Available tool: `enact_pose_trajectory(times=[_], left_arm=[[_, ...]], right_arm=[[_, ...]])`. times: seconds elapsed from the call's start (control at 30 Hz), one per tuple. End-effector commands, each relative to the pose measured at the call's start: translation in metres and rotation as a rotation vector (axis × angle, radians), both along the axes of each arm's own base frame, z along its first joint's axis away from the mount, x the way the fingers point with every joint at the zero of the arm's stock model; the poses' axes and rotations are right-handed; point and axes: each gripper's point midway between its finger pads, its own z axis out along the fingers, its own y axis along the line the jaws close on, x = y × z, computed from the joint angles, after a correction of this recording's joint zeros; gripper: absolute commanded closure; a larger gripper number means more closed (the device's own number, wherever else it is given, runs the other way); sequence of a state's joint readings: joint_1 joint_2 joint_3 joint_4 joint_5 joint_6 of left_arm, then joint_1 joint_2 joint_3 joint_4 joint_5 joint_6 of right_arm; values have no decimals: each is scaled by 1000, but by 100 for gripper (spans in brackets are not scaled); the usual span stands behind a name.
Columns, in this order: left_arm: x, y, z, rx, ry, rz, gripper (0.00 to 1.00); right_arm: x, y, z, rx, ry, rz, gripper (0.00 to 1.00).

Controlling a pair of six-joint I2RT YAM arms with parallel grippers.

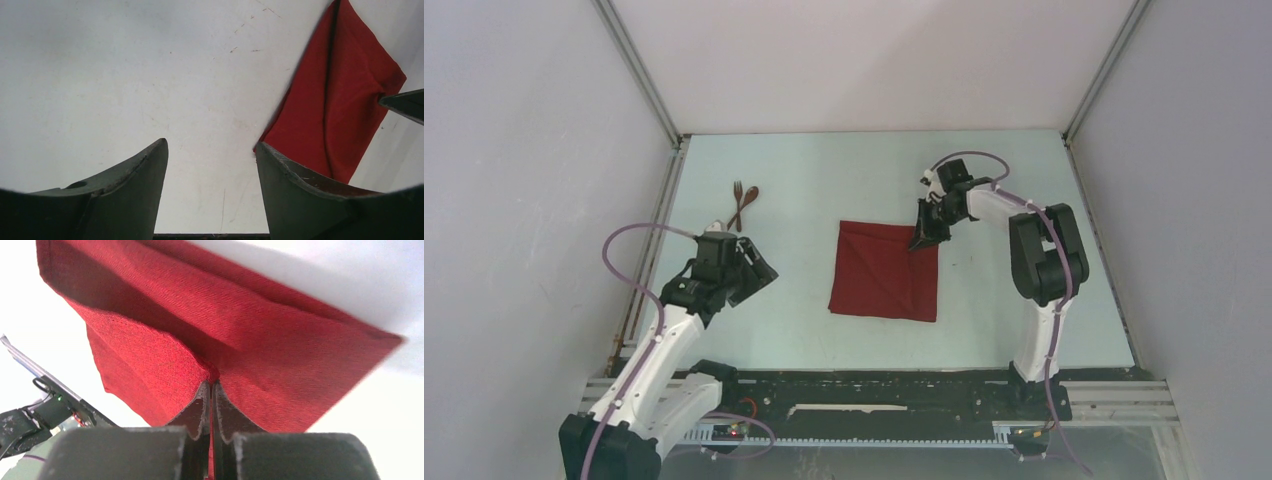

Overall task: Fold the napkin into a case and place the utensils inside
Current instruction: Fold the top corner of the square-folded napkin at the center of the board.

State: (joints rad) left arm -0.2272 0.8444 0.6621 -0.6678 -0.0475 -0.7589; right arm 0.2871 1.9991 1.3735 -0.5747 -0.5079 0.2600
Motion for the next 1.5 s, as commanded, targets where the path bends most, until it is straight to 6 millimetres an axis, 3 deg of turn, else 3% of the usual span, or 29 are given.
enact_pose_trajectory(times=[0.0, 0.13, 0.4, 0.87, 1.03, 1.3, 1.43, 1.47], left_arm=[[7, -7, 3, -15, -17, -32, 28], [8, -9, 2, -17, -11, -40, 28], [8, -10, 0, -14, -9, -52, 28], [8, -10, -1, -10, -10, -57, 28], [10, -27, 2, -77, -15, -128, 28], [25, -70, 17, -241, -65, -284, 28], [38, -103, 35, -354, -119, -378, 28], [42, -112, 38, -378, -123, -401, 28]], right_arm=[[33, -18, 34, -9, -135, -20, 100], [47, -31, 38, -24, -160, -38, 100], [65, -32, 43, -53, -175, -26, 100], [49, -36, 29, -80, -120, -56, 100], [53, -36, 28, -85, -122, -61, 100], [55, -43, 22, -124, -109, -83, 97], [56, -55, 30, -223, -106, -124, 85], [53, -62, 40, -283, -119, -142, 75]])
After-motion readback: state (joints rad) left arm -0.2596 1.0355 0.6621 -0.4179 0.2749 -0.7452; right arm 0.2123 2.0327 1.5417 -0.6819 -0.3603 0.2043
